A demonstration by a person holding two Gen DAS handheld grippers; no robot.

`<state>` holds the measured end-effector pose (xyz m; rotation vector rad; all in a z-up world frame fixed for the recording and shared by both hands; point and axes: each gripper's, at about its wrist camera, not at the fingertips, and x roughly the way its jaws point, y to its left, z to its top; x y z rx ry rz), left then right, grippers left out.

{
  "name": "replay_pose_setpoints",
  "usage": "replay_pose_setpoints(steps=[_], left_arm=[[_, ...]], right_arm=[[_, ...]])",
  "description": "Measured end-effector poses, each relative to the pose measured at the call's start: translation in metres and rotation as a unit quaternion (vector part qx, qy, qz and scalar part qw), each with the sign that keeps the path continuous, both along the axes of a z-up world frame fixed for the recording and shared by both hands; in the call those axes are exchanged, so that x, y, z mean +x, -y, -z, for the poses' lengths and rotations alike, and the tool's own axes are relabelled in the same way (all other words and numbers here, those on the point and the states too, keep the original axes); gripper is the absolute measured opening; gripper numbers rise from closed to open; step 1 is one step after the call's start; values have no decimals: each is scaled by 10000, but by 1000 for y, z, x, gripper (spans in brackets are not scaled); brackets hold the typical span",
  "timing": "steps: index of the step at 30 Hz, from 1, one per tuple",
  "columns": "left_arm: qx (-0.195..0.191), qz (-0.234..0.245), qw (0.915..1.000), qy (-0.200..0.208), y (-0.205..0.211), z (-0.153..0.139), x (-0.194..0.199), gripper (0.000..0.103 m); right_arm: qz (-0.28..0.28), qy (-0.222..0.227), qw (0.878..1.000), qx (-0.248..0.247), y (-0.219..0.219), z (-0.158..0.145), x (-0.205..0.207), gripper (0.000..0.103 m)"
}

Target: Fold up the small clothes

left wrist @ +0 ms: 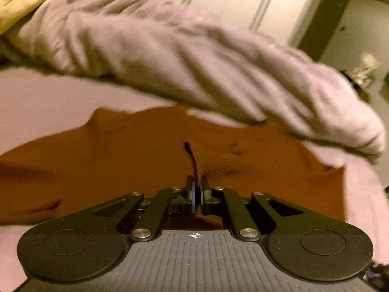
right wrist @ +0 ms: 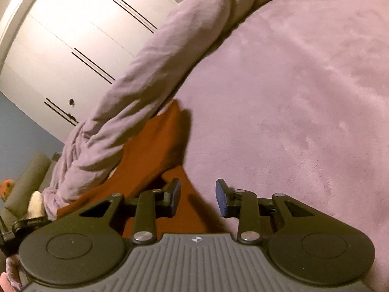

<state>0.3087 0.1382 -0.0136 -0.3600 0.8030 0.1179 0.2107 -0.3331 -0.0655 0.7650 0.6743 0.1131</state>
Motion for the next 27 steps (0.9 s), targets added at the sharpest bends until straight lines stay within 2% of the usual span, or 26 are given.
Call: replay_pose_setpoints(steps=[1,3,4,5,7,9,13,15,17,18,20,22,24,27], left_arm=[[-36,-1,9999,-129,-3,8,0,8],[-121,3,9994,-316,-5,23,-3,21],[-187,44,9993,-324,-5,29,-5,35],[-274,87,9992,-287,-4,33,-7,44],[-419,134,9988,-217,-3,37,-6,46],[-506,91,9984,-213,-3,39,-1,44],[-632,-57,9975,-297,-9,43,5,34],[-715,-51,9969,-320,-11,46,8,32],[-746,11,9966,-364,-11,51,12,24],[-725,57,9966,-376,-9,53,13,23],[-630,132,9972,-381,-6,55,16,9],[-560,134,9976,-377,-4,55,18,3],[-525,169,9980,-322,-3,54,18,1],[-233,146,9994,-216,-1,48,16,1]], right_arm=[[-3,-19,10000,-12,-2,0,1,32],[7,-57,10000,-19,-4,0,4,32],[16,-58,10000,-75,-6,-2,6,32],[4,-22,9999,-151,-8,-4,6,32],[-62,76,9995,-296,-15,-10,7,32],[-189,172,9992,-298,-22,-16,14,32],[-364,390,9984,-184,-40,-26,30,32],[-471,418,9980,2,-49,-26,40,33],[-626,346,9971,267,-57,-19,51,38],[-624,244,9973,288,-60,-13,58,39],[-564,36,9979,303,-63,-2,68,39],[-472,-100,9977,479,-62,7,75,38],[-398,-62,9977,539,-62,8,81,38],[-333,-43,9980,526,-61,8,89,38]])
